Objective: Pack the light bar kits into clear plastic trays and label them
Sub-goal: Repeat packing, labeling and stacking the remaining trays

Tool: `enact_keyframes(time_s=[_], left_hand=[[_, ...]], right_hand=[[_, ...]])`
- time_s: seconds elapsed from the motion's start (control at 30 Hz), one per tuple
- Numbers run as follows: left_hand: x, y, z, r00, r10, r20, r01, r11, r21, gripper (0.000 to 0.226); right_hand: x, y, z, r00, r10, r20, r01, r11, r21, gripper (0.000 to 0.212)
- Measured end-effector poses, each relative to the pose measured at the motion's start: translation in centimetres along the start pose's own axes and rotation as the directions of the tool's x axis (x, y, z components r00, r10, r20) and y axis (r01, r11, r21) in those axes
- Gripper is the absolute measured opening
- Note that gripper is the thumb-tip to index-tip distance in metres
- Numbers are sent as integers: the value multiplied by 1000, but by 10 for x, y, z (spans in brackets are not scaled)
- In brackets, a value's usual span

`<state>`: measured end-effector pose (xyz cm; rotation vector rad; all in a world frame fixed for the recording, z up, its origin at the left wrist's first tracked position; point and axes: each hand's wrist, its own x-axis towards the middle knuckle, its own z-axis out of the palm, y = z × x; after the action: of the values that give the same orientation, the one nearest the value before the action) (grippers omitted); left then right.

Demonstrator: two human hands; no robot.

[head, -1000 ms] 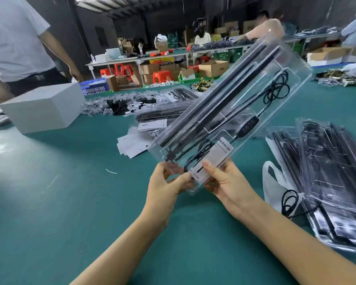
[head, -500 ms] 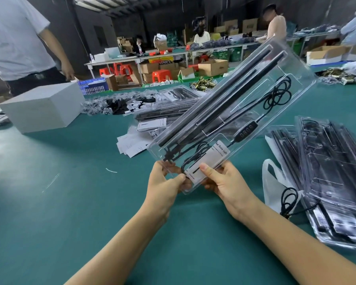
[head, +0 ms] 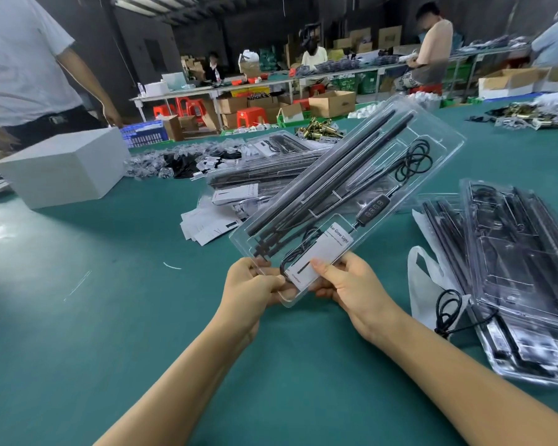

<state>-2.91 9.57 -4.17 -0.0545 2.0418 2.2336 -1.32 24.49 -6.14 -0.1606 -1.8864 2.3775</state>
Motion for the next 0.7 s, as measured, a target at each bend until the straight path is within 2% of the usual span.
enact_keyframes(time_s=[0.2,0.43,0.6,0.7], left_hand=[[2,2,0,1000,-12,0,12,999,-34,23],[1,-3,2,999,22,48,-18,996,-83,25],[-2,-5,5,992,48,117,-34,992,-121,22],[-2,-2,6,993,-24,118,34,996,-82,15]], right_hand=[[-1,-1,0,1000,6,0,-6,1000,13,12],[-1,-6,-2,998,27,60,-31,997,67,34],[1,-7,-1,1000,-22,16,18,985,172,32],[4,-3,-2,1000,-2,25,-3,983,183,31]])
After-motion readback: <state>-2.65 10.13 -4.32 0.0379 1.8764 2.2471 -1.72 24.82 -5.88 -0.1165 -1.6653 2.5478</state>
